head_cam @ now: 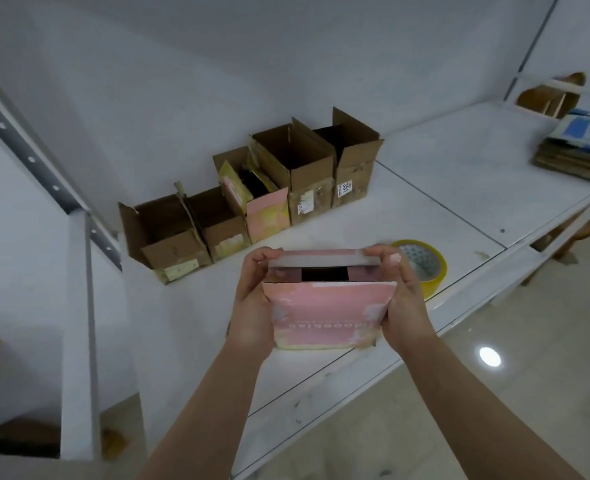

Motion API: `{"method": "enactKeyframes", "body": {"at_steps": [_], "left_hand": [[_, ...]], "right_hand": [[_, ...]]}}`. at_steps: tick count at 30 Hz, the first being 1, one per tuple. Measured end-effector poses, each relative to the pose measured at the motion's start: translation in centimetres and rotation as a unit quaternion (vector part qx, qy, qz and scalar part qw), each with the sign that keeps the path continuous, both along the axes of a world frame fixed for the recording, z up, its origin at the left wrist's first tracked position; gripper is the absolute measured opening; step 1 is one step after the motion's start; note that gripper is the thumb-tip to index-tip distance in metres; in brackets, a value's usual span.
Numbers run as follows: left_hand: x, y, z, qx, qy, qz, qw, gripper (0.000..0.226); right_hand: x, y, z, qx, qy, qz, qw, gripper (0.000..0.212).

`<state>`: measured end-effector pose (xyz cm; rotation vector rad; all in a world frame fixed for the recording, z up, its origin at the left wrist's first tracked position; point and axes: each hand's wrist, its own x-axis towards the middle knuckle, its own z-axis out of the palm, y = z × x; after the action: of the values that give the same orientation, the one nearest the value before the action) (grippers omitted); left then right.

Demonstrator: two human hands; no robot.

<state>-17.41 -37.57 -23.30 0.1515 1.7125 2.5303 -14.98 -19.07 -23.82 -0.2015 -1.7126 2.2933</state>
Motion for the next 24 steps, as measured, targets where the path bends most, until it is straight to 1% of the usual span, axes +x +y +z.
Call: {"method": "enactKeyframes", "body": {"at_steps": [1,2,3,4,5,6,7,8,9,11,12,13,14,15,16,17,18,19,20,21,22,23,24], "left_hand": [[0.2,0.1,0.0,0.006,-0.008,0.004,1.0,0.04],[0.3,0.1,-0.1,0.017,-0.013,0.005,1.0,0.031],[0.4,0.1,-0.2,0.033,-0.014,-0.003,0.999,0.026],[0.7,0.0,-0.2,0.041,-0.01,-0.007,0.999,0.036],[0.8,-0.2,-0.3,0.033,-0.003,-0.013,0.999,0.056],[1.0,-0.3,-0.4,0.009,0.012,-0.024,1.0,0.074],[1.1,-0.3,-0.4,-0.021,0.031,-0.028,0.999,0.081],[1.3,-0.2,-0.3,-0.051,0.043,-0.021,0.998,0.077],[1.4,-0.1,-0.2,-0.071,0.042,-0.008,0.997,0.062],[1.2,0.2,-0.2,-0.061,0.014,0.018,0.998,0.027],[1.0,0.2,-0.1,-0.057,0.003,0.025,0.998,0.016],[1.0,0.3,0.2,-0.058,-0.005,0.028,0.998,0.016],[0.9,0.3,0.7,-0.069,-0.012,0.03,0.997,0.019],[0.9,0.2,1.3,-0.087,-0.019,0.034,0.995,0.022],[0.9,0.2,1.9,-0.125,-0.02,0.046,0.991,0.023],[0.9,0.0,2.5,-0.2,-0.002,0.067,0.977,0.026],[0.7,0.0,3.2,-0.3,0.04,0.092,0.949,0.029],[0.6,0.2,3.9,-0.388,0.098,0.107,0.91,0.036],[0.4,0.7,4.6,-0.443,0.163,0.116,0.874,0.043],[0.3,1.4,5.1,-0.478,0.215,0.11,0.844,0.047],[0.1,2.2,5.5,-0.516,0.245,0.092,0.815,0.048],[-0.1,3.1,5.6,-0.57,0.252,0.063,0.78,0.051],[-0.3,3.9,5.4,-0.638,0.243,0.022,0.731,0.055]], "right_hand": [[0.1,-0.1,0.1,-0.005,-0.006,-0.007,1.0,0.062],[0.1,-0.2,0.1,-0.002,-0.009,-0.011,1.0,0.061],[0.1,-0.2,0.2,0.001,-0.015,-0.015,1.0,0.057],[0.0,-0.2,0.3,-0.002,-0.018,-0.02,1.0,0.05],[-0.1,-0.2,0.4,-0.001,-0.019,-0.024,1.0,0.045],[-0.1,-0.2,0.5,0.0,-0.023,-0.026,0.999,0.044],[-0.2,-0.1,0.5,0.003,-0.027,-0.026,0.999,0.045],[-0.1,-0.1,0.6,0.0,-0.026,-0.022,0.999,0.048],[0.0,-0.1,0.6,-0.011,-0.024,-0.011,1.0,0.051],[0.1,0.0,0.3,-0.053,-0.005,0.015,0.998,0.053],[0.2,0.1,0.2,-0.057,0.007,0.025,0.998,0.051],[0.2,0.3,0.1,-0.042,0.011,0.031,0.999,0.044],[0.1,0.4,0.1,-0.017,0.009,0.036,0.999,0.032],[0.1,0.6,0.1,0.001,0.006,0.043,0.999,0.017],[0.1,0.7,0.1,0.011,-0.001,0.046,0.999,0.008],[0.0,0.9,0.2,0.019,-0.01,0.047,0.999,0.007],[-0.1,1.0,0.4,0.023,-0.019,0.048,0.998,0.009],[-0.1,1.1,0.5,0.025,-0.023,0.049,0.998,0.011],[-0.2,1.2,0.7,0.028,-0.025,0.051,0.998,0.012],[-0.2,1.2,0.8,0.037,-0.022,0.052,0.998,0.014],[-0.3,1.3,0.8,0.044,-0.021,0.052,0.997,0.017],[-0.3,1.3,0.9,0.053,-0.02,0.055,0.997,0.02],[-0.3,1.4,1.1,0.062,-0.018,0.065,0.996,0.02]]}}
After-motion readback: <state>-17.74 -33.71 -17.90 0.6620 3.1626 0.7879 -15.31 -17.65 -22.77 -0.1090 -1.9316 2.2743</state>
